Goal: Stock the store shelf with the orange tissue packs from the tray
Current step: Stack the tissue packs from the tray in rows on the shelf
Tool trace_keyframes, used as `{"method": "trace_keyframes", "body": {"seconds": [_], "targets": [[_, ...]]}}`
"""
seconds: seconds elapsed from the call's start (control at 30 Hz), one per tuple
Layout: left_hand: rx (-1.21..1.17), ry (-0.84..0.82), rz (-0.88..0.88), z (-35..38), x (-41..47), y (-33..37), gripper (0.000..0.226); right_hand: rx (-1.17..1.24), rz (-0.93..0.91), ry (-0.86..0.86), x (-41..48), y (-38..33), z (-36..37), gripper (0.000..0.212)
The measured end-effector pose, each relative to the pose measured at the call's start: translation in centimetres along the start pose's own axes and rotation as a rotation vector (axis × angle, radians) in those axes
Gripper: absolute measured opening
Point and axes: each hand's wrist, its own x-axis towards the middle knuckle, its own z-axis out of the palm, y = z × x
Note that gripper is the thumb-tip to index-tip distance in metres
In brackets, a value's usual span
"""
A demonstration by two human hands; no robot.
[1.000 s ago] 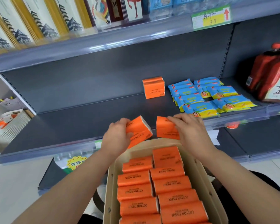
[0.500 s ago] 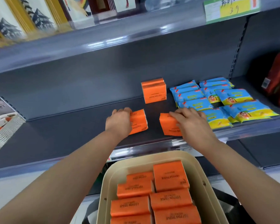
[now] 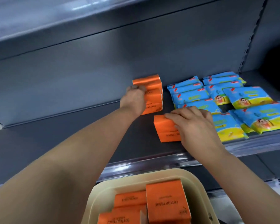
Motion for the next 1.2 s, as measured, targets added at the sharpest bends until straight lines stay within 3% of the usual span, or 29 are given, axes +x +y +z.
{"method": "trace_keyframes", "body": {"seconds": [0.3,0.63,0.83,1.2], "targets": [[-0.121,0.07,0.037,1.1,2.2,0.1,0.043,0.05,0.001,0.005,0.0,0.2,-0.4,0.059],[-0.156,0.199,0.027,-1.3,-1.5,-2.1,0.05,0.071,0.038,-0.059,1.4,-0.4,-0.4,0.055],[-0.164,0.157,0.025,-2.3,-4.4,-5.6,0.047,0.077,0.15,-0.254,7.2,-1.7,3.4,0.054],[-0.207,0.098,0.025,-0.9,-4.9,-6.7,0.049,-0.045,0.144,-0.198,10.8,-2.2,6.7,0.047]]}}
